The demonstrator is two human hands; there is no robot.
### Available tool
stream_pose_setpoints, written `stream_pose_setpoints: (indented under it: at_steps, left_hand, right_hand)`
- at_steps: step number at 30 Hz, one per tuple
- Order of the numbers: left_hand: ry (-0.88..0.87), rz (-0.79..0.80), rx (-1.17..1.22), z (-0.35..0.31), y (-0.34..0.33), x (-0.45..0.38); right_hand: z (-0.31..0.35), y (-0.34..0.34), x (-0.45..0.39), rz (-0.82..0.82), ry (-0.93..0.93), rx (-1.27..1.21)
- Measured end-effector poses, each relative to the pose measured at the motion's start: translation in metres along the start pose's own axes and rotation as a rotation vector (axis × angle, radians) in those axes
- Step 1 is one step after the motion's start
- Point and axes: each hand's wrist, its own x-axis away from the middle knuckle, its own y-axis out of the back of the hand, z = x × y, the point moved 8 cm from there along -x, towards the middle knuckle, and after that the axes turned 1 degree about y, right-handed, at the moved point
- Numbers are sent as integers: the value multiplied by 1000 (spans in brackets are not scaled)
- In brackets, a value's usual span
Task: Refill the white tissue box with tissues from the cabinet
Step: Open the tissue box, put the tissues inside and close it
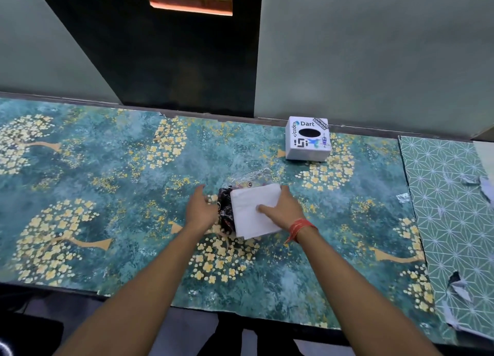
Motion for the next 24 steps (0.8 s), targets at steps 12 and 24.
stream_pose_setpoints:
  at_steps: [12, 24]
  left_hand:
    - [-281, 69, 156, -125, -8, -5]
    - [-249, 616, 384, -121, -73, 86]
  right_hand:
    - [37, 125, -90, -335, 146, 717]
    - [24, 91, 70, -44, 74, -835]
